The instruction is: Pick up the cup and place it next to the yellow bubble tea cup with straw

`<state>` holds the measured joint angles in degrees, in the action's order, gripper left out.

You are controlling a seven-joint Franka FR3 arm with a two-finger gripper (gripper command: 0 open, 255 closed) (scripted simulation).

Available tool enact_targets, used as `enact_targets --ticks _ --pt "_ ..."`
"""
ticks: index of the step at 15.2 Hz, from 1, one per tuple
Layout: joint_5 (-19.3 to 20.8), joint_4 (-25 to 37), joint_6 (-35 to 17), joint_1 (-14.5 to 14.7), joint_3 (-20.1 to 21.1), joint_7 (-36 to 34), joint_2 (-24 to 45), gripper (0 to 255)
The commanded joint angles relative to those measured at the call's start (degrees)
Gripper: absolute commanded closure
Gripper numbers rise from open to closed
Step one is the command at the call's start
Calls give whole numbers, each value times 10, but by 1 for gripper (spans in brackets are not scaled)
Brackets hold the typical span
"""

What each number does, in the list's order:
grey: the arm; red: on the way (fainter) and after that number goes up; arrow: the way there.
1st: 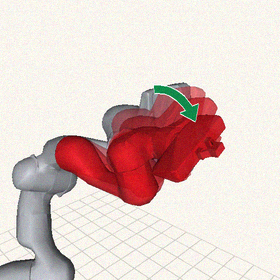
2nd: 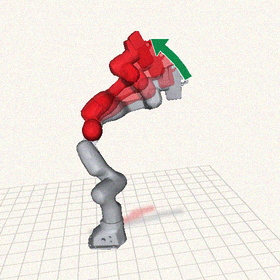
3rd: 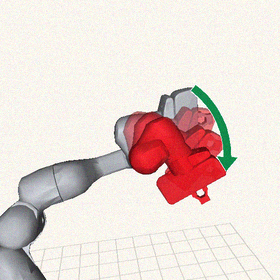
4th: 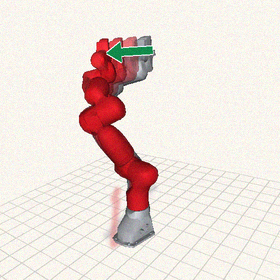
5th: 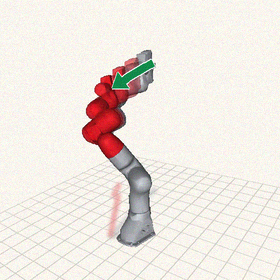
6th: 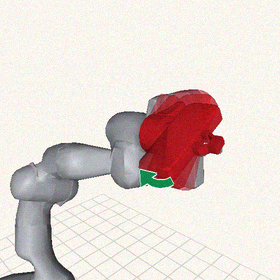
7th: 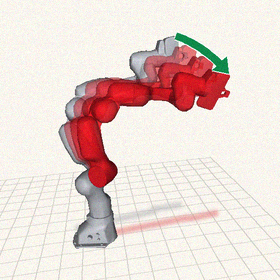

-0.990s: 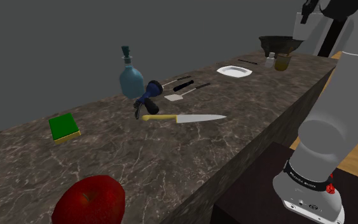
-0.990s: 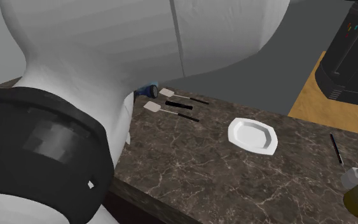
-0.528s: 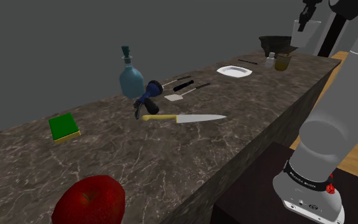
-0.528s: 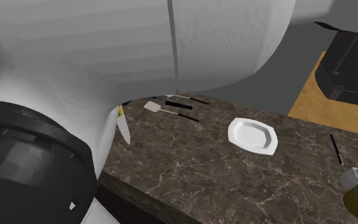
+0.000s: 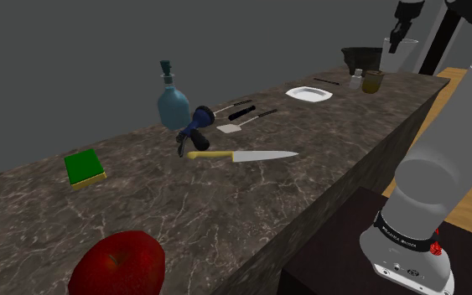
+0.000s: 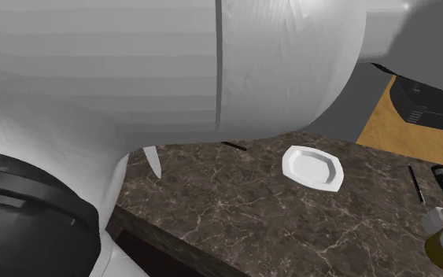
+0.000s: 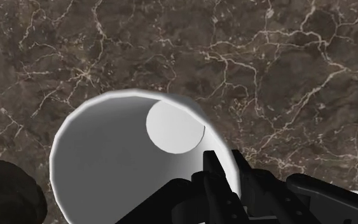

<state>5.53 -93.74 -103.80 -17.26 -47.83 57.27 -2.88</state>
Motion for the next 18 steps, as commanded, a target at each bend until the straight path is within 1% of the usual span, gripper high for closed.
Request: enact_targets --ticks 1,9,18 --pt "4 -19 -16 1 1 -4 -4 255" --pt "15 -89 -79 0 3 -14 -15 255" --pt "16 -157 -148 -2 0 -17 -13 255"
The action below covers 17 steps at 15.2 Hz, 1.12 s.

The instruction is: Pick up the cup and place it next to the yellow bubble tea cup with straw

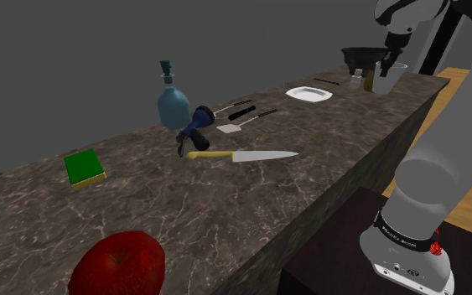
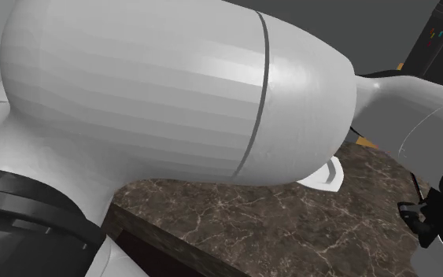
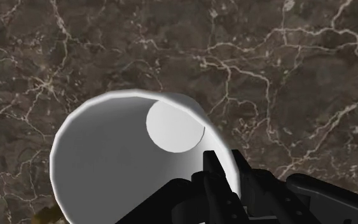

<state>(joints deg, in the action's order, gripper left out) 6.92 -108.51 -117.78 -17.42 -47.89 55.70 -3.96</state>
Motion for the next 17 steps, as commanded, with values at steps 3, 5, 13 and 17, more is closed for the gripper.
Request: enact_targets --ticks 3,5,13,17 --pt "1 -21 -21 -1 -1 -2 0 255" --pt "1 -21 -21 -1 -1 -1 0 255" --pt "1 -21 -21 -1 -1 -2 0 0" --pt "16 2 16 2 7 -12 -19 0"
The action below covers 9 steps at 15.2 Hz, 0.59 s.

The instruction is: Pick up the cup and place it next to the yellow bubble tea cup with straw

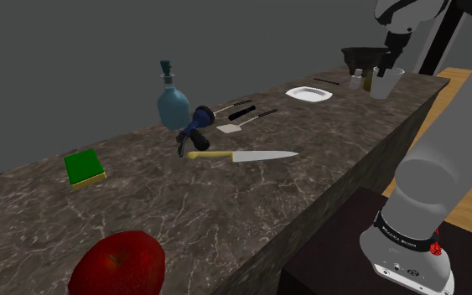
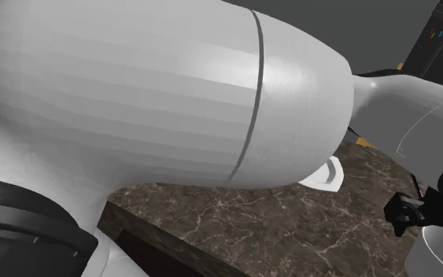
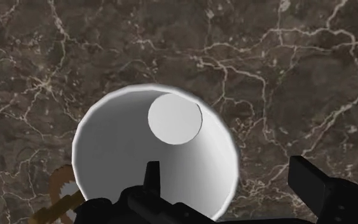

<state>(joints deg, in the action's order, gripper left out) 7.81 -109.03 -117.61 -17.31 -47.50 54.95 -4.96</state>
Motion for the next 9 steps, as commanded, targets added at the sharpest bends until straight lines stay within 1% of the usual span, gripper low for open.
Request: enact_targets --ticks 1,2,9 --pt "13 20 33 2 7 -8 -17 0" --pt "17 31 48 2 10 -11 -23 0" --pt "17 31 48 2 10 -11 -23 0"
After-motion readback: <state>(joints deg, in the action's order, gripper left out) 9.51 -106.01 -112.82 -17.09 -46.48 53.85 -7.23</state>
